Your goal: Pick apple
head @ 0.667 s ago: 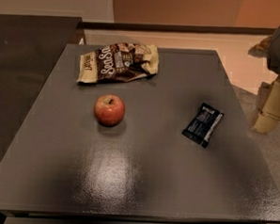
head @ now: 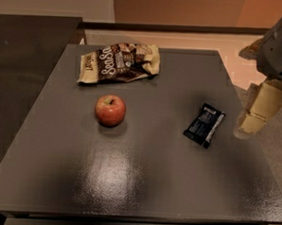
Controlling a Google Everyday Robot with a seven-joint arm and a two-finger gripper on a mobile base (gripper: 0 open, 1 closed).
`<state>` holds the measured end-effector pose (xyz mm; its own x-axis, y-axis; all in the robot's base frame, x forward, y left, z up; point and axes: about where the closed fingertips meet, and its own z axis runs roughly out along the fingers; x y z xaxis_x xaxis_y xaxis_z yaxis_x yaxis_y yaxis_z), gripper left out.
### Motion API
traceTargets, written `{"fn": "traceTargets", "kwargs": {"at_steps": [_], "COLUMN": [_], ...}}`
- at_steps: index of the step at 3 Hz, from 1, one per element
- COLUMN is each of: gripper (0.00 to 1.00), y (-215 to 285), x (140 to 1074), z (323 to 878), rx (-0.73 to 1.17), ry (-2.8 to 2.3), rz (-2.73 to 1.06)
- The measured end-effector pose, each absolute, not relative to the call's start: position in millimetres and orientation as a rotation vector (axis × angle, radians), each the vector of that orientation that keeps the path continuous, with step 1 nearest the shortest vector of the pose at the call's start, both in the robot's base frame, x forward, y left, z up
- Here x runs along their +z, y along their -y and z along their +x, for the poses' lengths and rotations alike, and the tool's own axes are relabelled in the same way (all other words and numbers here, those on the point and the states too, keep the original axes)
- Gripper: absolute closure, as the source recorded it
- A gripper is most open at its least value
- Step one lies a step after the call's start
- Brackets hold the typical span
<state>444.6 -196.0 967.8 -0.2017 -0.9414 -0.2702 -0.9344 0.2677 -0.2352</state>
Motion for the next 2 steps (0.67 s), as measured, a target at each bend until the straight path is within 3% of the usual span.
{"fn": "traceTargets", "kwargs": {"at_steps": [2], "gripper": [0.0], "y": [114.3], "x": [935.3], "z": [466.1], "rx": [0.165], "ry": [-2.077], "rz": [-1.707]}}
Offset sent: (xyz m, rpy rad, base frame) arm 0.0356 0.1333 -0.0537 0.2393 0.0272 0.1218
